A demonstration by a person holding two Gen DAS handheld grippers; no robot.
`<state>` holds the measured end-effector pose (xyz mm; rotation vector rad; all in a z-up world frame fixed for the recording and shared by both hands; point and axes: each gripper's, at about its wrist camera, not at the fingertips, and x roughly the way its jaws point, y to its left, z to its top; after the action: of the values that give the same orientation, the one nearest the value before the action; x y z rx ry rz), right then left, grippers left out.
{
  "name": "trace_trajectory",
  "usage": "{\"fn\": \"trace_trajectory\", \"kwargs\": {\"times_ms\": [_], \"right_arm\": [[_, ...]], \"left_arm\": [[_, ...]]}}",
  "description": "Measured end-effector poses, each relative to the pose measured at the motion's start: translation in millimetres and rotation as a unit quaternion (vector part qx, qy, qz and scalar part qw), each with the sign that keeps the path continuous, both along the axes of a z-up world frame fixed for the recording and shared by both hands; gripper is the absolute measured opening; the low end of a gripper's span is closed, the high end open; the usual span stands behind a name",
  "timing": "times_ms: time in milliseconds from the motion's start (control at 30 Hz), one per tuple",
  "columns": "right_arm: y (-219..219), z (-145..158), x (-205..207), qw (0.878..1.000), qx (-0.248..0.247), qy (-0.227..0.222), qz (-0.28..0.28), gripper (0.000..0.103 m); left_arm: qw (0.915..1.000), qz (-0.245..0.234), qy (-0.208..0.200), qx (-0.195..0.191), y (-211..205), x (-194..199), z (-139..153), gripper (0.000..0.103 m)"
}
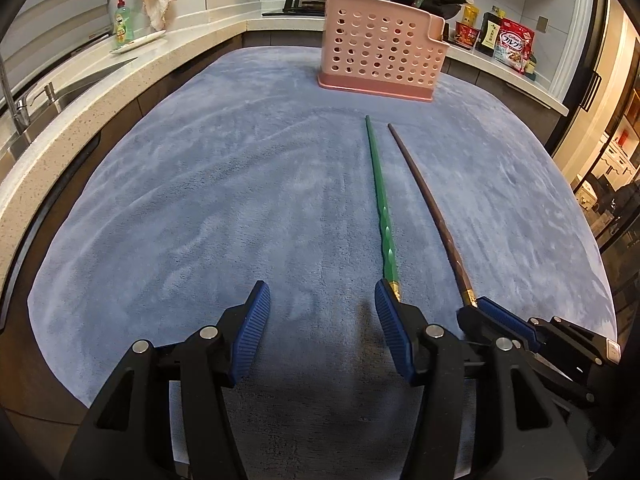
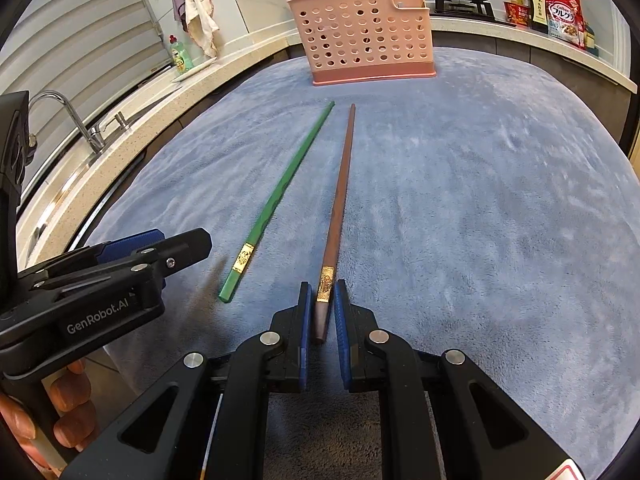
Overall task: Organize utensils
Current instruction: 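Grasp the green chopstick with the left tool while the right tool grasps the brown chopstick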
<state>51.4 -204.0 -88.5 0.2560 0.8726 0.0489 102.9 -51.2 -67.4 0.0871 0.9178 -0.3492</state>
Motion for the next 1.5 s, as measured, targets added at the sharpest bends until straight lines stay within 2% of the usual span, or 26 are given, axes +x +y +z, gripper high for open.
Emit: {"fn": "trace_trajectory", "kwargs": {"times_ms": [233,467,633,800,933,1133,1500], "right_arm": [[-7,0,-5,1.000,0.001,0.000,-0.010,0.007],[-25,-1,-11,0.999,0.008,0.002,-0.032,0.007],[-28,-2,-13,0.999,0.012,0.002,-0.034,0.007],[-29,-2,-14,0.999,0.015,0.002,-0.035,0.007],[-29,-2,-14,0.999,0.016,0.001,-0.036,0.007],[-30,-1,-14,0.999,0.017,0.001,-0.036,0.007],[-30,-1,-15,0.999,0.019,0.001,-0.037,0.007]], "left_arm": [[1.0000,-0.008,0.002,-0.004,-7,-4,-1,0.059],[0.9996,-0.017,0.016,-0.013,-17,-1,-8,0.060],[0.9997,-0.019,0.017,-0.001,-25,-1,-15,0.058],[0.9997,-0.016,0.010,0.012,-27,-3,-17,0.051],[0.9996,-0.015,0.006,0.022,-28,-4,-17,0.035],[0.9995,-0.018,0.010,0.023,-27,-4,-16,0.020],[0.9995,-0.022,0.015,0.020,-27,-4,-16,0.010]]}}
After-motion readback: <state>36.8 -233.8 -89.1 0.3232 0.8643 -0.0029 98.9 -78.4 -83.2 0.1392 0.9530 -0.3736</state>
